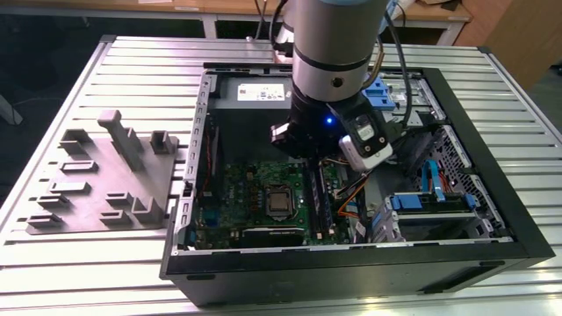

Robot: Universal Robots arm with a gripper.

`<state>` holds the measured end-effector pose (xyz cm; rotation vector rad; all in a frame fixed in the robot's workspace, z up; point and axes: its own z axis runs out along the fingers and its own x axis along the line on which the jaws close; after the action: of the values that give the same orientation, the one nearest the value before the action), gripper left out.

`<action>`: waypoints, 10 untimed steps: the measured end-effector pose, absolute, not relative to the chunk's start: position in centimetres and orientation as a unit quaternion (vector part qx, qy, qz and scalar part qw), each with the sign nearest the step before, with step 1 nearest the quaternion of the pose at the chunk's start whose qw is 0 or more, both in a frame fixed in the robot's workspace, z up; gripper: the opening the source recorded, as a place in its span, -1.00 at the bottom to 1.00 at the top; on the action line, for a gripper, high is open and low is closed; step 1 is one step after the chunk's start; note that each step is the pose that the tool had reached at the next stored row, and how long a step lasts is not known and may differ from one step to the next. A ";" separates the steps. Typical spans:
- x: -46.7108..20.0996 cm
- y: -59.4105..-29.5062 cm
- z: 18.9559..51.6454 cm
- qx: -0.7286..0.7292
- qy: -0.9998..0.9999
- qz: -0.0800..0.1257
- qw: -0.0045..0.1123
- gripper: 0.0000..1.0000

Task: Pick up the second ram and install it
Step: 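Insert the second ram into the second slot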

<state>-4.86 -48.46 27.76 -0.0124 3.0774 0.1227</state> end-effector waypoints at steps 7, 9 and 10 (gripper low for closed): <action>-4.8 -48.5 27.0 0.000 0.999 0.040 0.031 -0.76; -4.8 -48.5 26.7 0.000 0.999 0.040 0.031 -0.76; -4.8 -48.5 26.5 0.000 0.999 0.040 0.031 -0.76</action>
<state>-4.84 -48.46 26.55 0.0012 3.0770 0.1231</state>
